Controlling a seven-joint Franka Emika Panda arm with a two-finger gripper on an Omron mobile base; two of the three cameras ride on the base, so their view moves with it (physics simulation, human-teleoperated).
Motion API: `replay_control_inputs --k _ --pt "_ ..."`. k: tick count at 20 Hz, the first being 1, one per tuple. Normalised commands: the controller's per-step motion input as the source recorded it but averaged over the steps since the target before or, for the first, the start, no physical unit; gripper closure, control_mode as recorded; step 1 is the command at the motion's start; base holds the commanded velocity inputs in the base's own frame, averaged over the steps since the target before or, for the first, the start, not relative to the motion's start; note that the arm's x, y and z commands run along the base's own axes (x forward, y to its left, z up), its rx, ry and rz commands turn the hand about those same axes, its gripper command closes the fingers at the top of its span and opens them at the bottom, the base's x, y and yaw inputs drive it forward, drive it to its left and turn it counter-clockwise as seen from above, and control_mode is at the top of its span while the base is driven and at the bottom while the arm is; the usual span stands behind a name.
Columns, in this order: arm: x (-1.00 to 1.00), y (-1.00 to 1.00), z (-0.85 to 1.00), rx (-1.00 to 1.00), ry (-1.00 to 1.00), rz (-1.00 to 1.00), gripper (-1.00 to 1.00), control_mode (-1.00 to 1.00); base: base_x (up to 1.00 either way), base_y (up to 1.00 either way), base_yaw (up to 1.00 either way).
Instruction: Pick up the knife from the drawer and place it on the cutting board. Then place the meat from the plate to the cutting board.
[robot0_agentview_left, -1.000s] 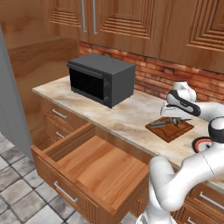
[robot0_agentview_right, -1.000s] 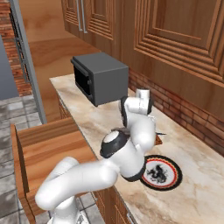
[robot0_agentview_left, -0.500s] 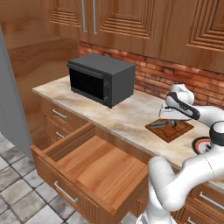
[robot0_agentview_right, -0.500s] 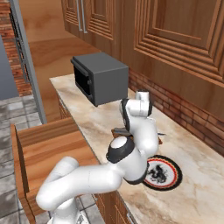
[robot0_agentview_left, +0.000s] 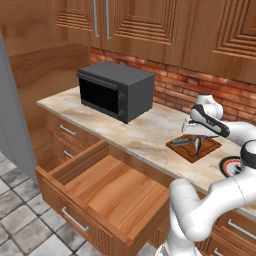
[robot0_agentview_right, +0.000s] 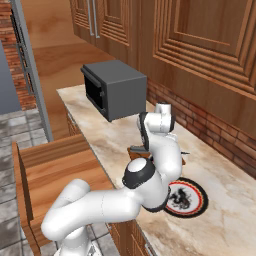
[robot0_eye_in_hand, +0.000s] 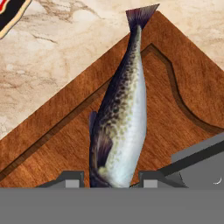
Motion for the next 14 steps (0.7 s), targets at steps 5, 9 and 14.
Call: replay_control_inputs --k 5,9,14 --pt "-0.02 -0.01 0.14 0.00 -0.09 0.00 -1.00 -1.00 0.00 0.00 0.00" --pt "0.00 -0.02 0.06 0.00 -0.24 0.00 -1.00 -1.00 0.00 0.00 0.00" --pt "-0.31 0.00 0.21 0.00 -0.36 0.00 -1.00 -1.00 0.00 0.00 0.00"
